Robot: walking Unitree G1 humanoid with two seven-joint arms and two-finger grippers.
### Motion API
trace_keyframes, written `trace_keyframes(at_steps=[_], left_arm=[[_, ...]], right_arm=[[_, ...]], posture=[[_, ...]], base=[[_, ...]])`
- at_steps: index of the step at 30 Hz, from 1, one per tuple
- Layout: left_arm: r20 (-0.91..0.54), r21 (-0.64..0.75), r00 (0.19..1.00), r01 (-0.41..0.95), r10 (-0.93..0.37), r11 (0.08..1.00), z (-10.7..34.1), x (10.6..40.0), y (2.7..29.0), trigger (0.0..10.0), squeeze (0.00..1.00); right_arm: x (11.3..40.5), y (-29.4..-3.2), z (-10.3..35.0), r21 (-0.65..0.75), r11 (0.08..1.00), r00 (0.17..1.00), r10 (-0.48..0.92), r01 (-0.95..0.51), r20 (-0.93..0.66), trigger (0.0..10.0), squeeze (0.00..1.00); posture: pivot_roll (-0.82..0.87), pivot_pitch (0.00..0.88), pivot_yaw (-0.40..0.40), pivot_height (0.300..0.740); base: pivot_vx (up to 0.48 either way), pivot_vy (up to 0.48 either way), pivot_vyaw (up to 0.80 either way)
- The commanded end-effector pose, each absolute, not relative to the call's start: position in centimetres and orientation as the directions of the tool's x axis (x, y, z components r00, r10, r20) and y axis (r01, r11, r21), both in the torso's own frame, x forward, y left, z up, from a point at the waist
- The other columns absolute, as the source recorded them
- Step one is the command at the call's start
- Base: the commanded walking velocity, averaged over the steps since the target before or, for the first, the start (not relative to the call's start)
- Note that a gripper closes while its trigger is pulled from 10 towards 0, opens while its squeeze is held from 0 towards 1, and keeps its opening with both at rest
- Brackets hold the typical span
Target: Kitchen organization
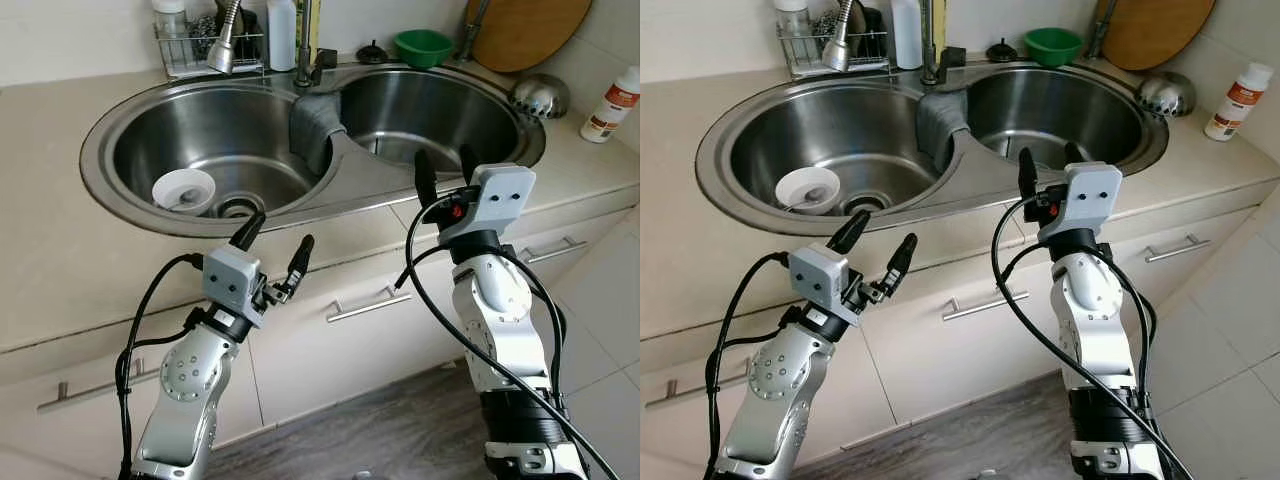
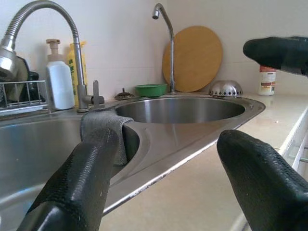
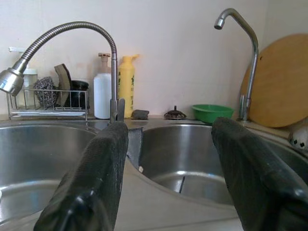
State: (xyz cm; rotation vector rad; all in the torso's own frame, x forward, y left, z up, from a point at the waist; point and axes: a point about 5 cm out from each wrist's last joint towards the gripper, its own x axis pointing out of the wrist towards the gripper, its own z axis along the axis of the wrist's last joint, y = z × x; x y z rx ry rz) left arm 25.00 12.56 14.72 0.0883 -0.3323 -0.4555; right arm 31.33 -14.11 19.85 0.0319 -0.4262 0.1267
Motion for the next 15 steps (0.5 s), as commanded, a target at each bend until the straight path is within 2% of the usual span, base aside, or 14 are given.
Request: trace_keyframes(at_steps=[1, 15], left_arm=[[0.291, 0.181, 0.835, 0.430, -0.466, 0.884, 14.67, 25.02, 12.22, 10.0, 0.00], [0.292, 0.202, 0.835, 0.423, -0.467, 0.883, 14.77, 25.08, 12.47, 10.0, 0.00]], right_arm=[[31.02, -14.28, 20.17, -0.008, 0.994, 0.892, 0.104, -0.112, 0.440, 10.0, 0.00], [31.02, -13.78, 19.97, -0.010, 0.992, 0.893, 0.114, -0.122, 0.436, 10.0, 0.00]], posture=[[0.00, 0.000, -0.052, 0.740], [0.00, 0.000, -0.054, 0.740]], base=[[0.000, 0.000, -0.80], [0.000, 0.000, -0.80]])
